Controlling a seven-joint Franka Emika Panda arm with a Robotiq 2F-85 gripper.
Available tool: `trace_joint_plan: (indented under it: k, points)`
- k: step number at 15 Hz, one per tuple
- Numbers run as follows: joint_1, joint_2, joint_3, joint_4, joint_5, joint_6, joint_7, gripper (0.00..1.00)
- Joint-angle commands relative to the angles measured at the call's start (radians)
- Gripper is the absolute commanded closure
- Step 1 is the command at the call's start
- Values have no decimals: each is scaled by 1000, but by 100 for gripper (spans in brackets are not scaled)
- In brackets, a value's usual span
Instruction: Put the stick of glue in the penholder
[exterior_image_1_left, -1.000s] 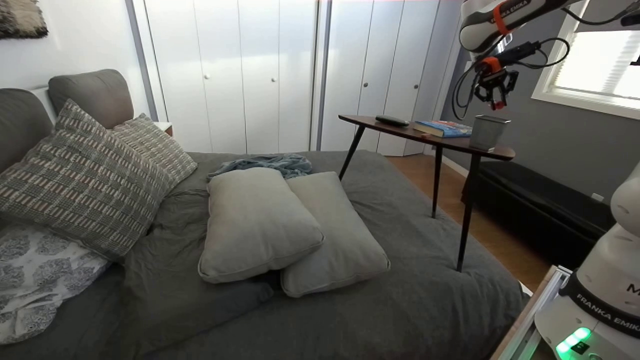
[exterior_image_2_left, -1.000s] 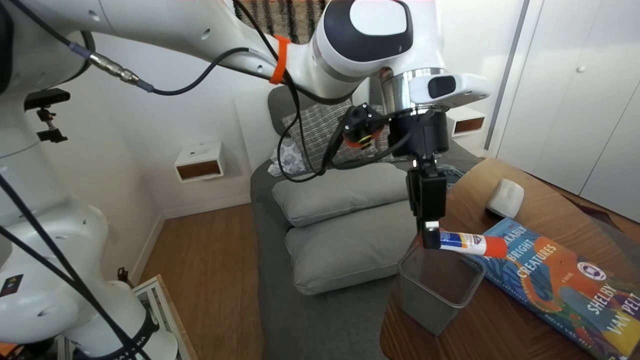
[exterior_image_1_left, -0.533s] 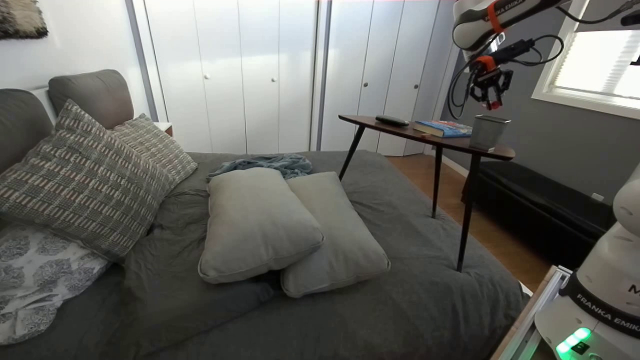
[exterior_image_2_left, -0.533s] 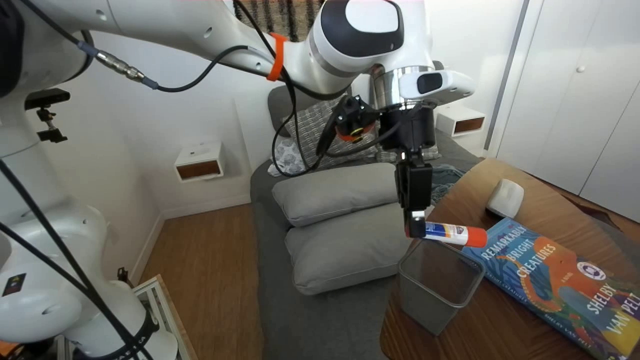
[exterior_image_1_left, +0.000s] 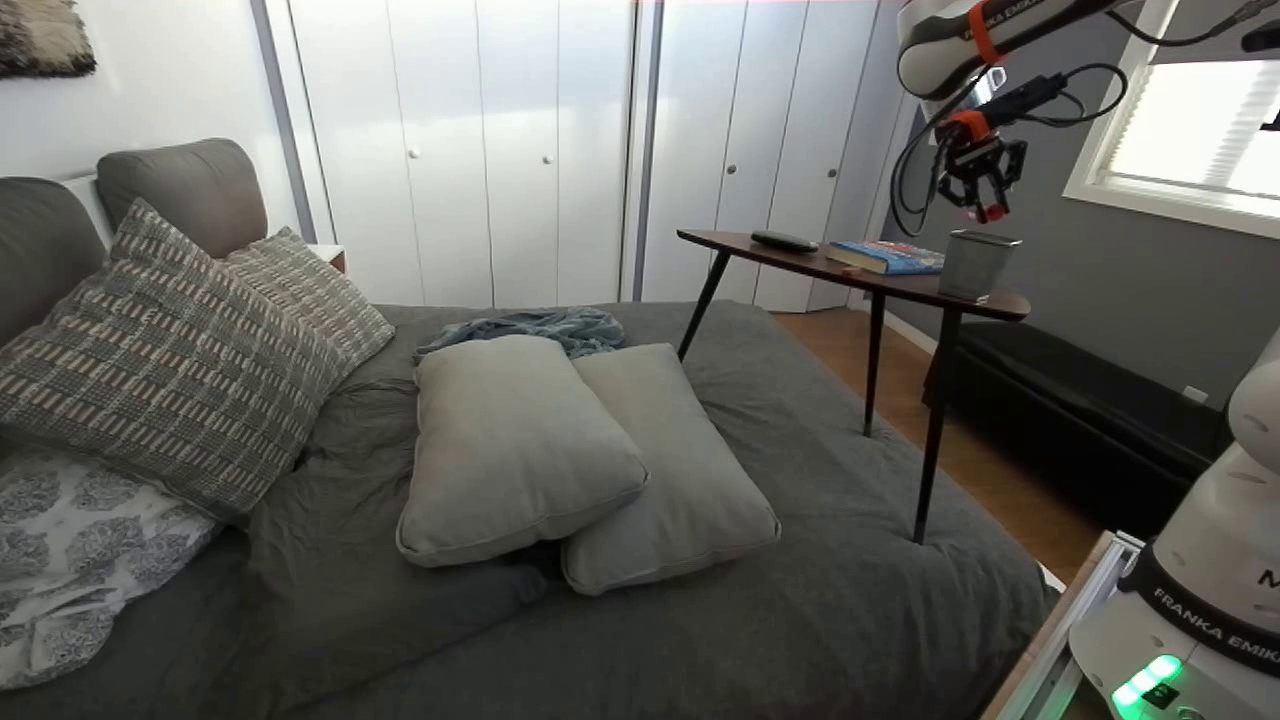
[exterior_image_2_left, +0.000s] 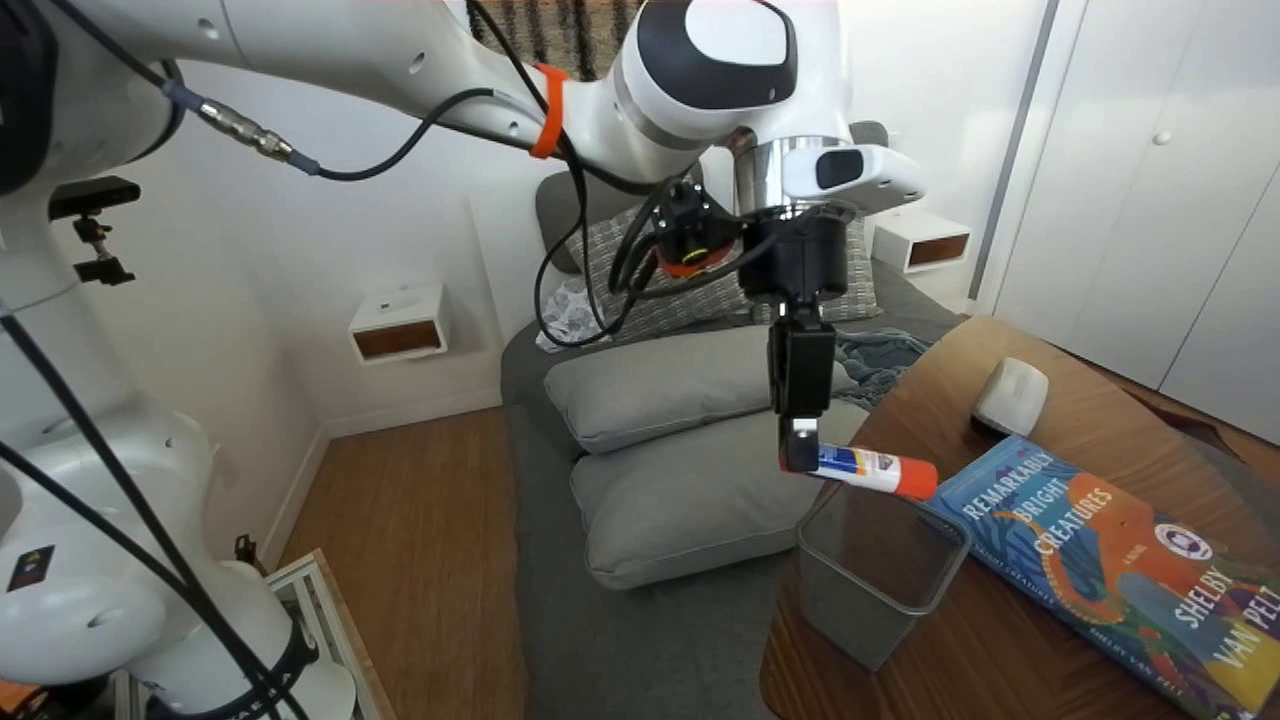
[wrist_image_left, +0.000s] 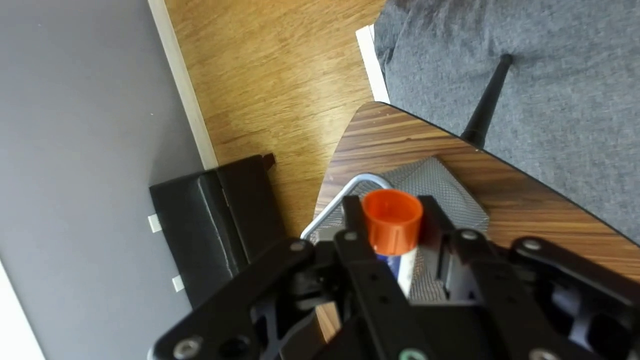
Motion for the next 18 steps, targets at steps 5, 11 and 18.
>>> trace_joint_plan:
  k: [5,11,18]
  points:
    - [-11,-7,-9,13,40,-28,-12,92]
    - [-27,13,-22,28,59,4,-56,92]
    - [-31,4,-26,31,85,9,-69,8]
